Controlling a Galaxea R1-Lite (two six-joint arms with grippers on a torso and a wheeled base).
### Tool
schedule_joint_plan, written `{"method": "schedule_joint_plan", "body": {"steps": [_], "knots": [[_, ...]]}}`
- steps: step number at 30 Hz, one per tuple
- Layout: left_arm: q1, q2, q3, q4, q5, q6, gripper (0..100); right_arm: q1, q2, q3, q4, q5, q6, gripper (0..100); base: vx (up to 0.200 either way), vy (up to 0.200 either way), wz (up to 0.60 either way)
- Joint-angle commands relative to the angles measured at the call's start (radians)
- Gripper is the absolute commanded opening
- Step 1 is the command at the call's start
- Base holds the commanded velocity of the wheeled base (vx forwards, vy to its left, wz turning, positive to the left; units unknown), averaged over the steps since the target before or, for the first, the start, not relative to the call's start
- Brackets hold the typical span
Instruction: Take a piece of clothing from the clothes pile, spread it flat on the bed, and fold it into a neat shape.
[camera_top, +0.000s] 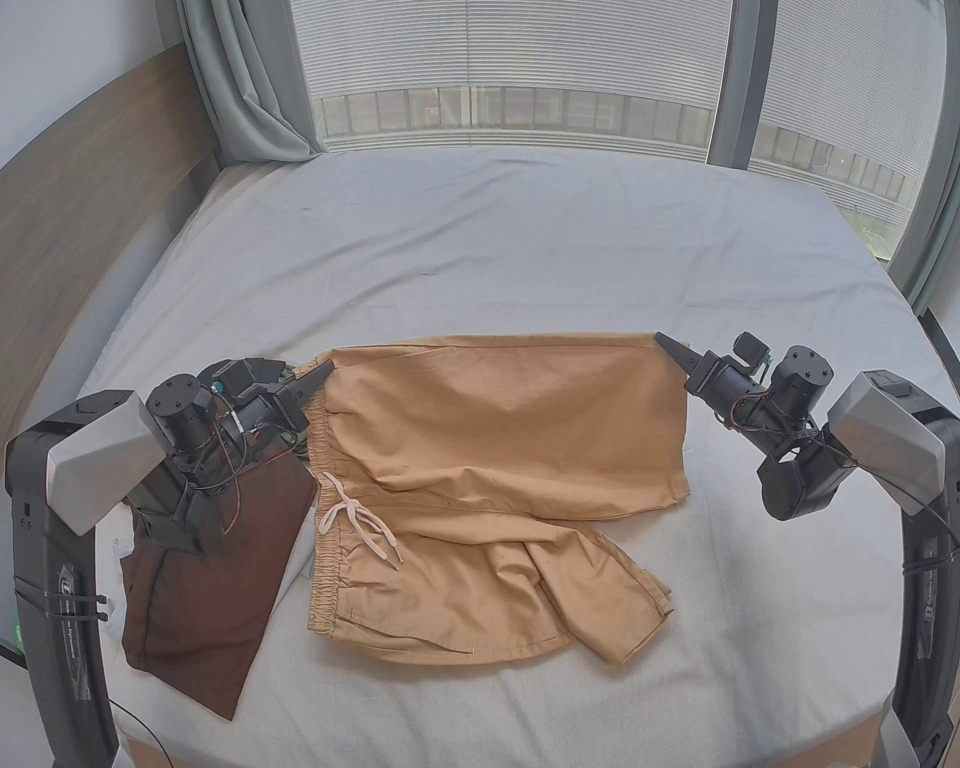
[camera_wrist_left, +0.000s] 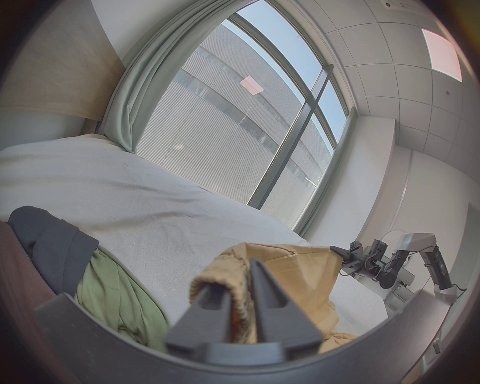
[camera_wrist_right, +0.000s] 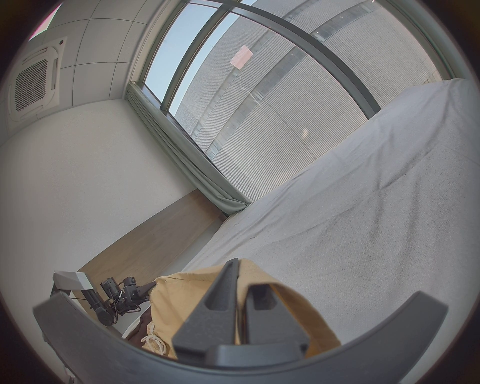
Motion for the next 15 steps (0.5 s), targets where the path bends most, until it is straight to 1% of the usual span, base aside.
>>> {"method": "schedule_joint_plan", "body": {"steps": [1, 5, 7, 12, 13, 15], "knots": [[0.003, 0.022, -0.021, 0.0, 0.0, -0.024, 100, -0.002, 0.016, -0.014, -0.005, 0.0, 0.0, 100, 0.0, 0.0, 0.0], [-0.003, 0.022, -0.016, -0.001, -0.002, -0.06, 100, -0.002, 0.016, 0.006, -0.005, -0.001, -0.003, 100, 0.0, 0.0, 0.0], [-0.011, 0.019, -0.007, -0.001, 0.0, -0.071, 100, -0.006, -0.004, 0.079, -0.008, -0.001, -0.006, 100, 0.0, 0.0, 0.0], [-0.011, -0.006, 0.037, 0.0, 0.0, -0.071, 100, -0.007, -0.062, 0.194, -0.055, 0.0, -0.011, 100, 0.0, 0.0, 0.0], [-0.011, -0.006, 0.037, 0.0, 0.0, -0.071, 100, -0.007, -0.062, 0.194, -0.055, 0.0, -0.011, 100, 0.0, 0.0, 0.0], [-0.008, -0.035, 0.085, -0.001, -0.002, -0.071, 100, -0.004, -0.097, 0.271, -0.072, 0.0, -0.011, 100, 0.0, 0.0, 0.0]]}}
